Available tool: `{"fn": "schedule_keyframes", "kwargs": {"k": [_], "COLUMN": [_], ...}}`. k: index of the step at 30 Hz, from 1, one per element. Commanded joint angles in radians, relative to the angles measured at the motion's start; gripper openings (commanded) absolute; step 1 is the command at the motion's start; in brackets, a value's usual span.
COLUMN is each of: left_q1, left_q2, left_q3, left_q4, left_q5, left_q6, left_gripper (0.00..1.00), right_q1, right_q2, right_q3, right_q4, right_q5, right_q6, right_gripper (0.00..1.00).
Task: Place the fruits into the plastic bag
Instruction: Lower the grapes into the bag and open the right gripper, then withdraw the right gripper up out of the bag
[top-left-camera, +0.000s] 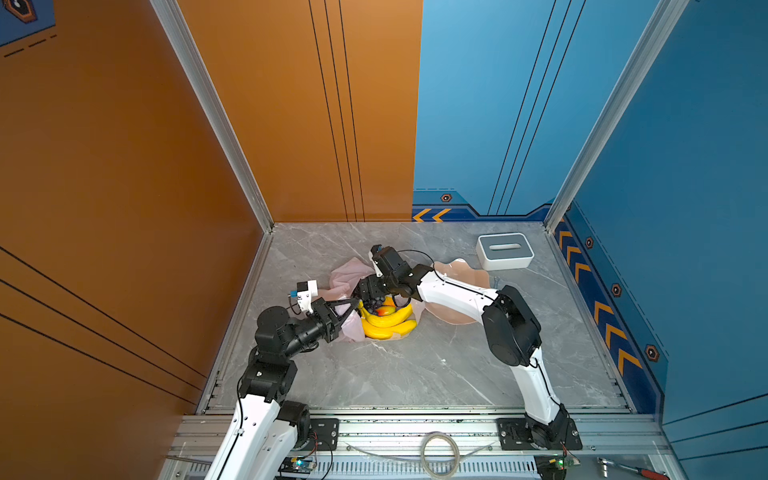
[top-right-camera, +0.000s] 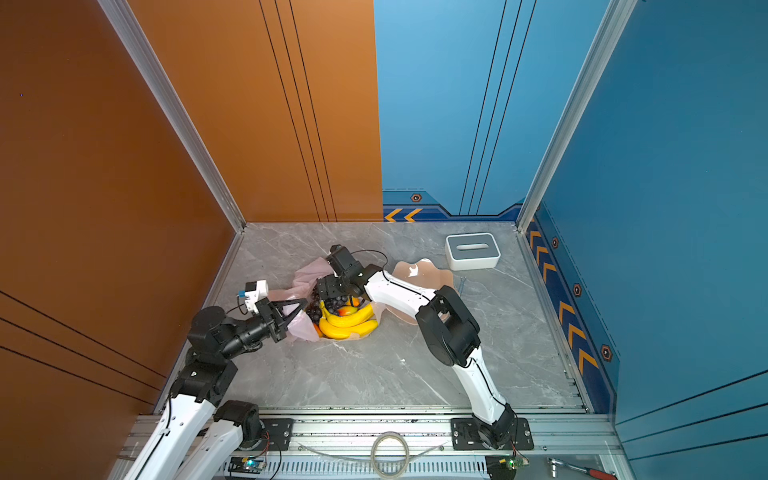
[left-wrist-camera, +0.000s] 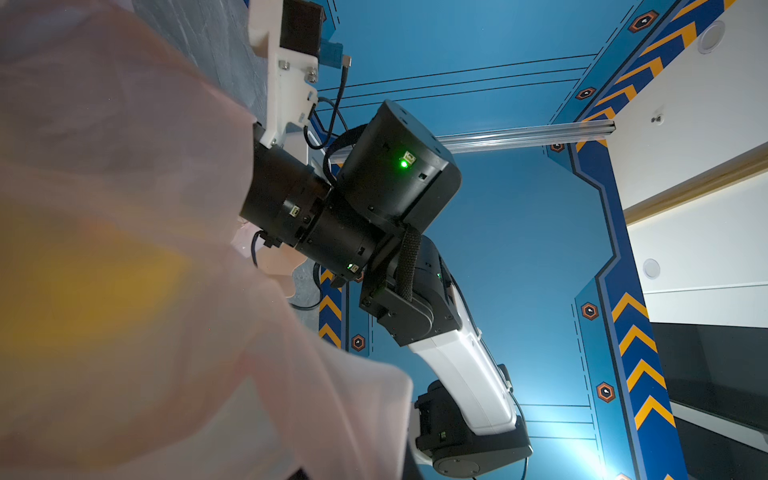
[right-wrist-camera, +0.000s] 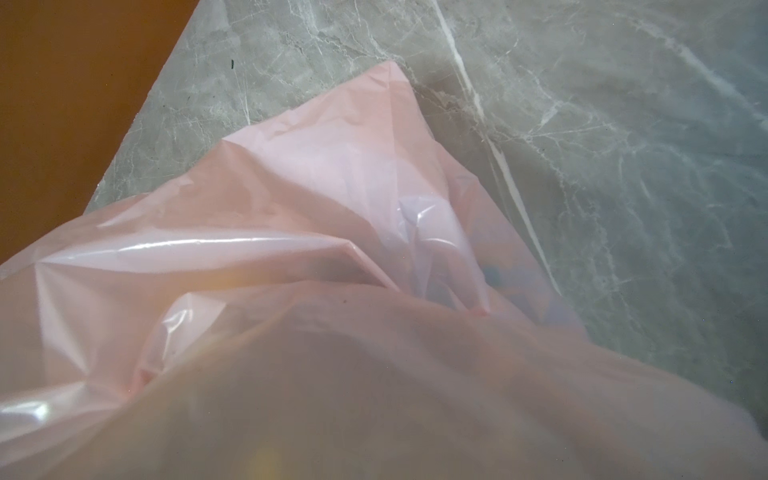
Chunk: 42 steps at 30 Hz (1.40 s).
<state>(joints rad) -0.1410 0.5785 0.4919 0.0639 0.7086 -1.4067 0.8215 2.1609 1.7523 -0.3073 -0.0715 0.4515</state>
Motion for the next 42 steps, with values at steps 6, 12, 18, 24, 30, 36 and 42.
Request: {"fn": "schedule_keyframes", "kwargs": {"k": [6, 12, 18, 24, 30, 36, 42], "left_q1": [0.016, 0.018, 0.02, 0.021, 0.021, 0.021, 0.021], "left_q2": [0.002, 0.005, -0.002, -0.003, -0.007, -0.009, -0.014], "left_q3": [0.008, 0.009, 0.01, 0.011, 0.015, 0.014, 0.015], "left_q4": [0.017, 0.019, 0.015, 0.016, 0.014, 0.009, -0.009], "left_q5": [0.005, 0.003, 0.005, 0.005, 0.005, 0.003, 0.004], "left_q6": [0.009, 0.008, 0.009, 0.007, 0.005, 0.011, 0.021], "left_gripper": [0.0, 0.0, 0.0, 0.0, 0.0, 0.0, 0.0], "right_q1": [-0.018, -0.024, -0.043, -0.048, -0.055, -0.113, -0.163], "right_q2": [-0.142, -0.205, -0.283, -0.448, -0.65, -0.808, -0.869], "right_q3": [-0.037, -0.062, -0.126, -0.267, -0.439, -0.589, -0.653], "right_q4": [0.017, 0.028, 0.023, 0.01, -0.009, 0.0, -0.087], "right_q5": [-0.024, -0.079, -0.192, -0.189, -0.158, -0.316, -0.415], "right_q6": [0.028, 0.064, 0.151, 0.164, 0.159, 0.217, 0.193], "right_gripper": [1.0, 1.0, 1.0, 1.0, 1.0, 1.0, 1.0]}}
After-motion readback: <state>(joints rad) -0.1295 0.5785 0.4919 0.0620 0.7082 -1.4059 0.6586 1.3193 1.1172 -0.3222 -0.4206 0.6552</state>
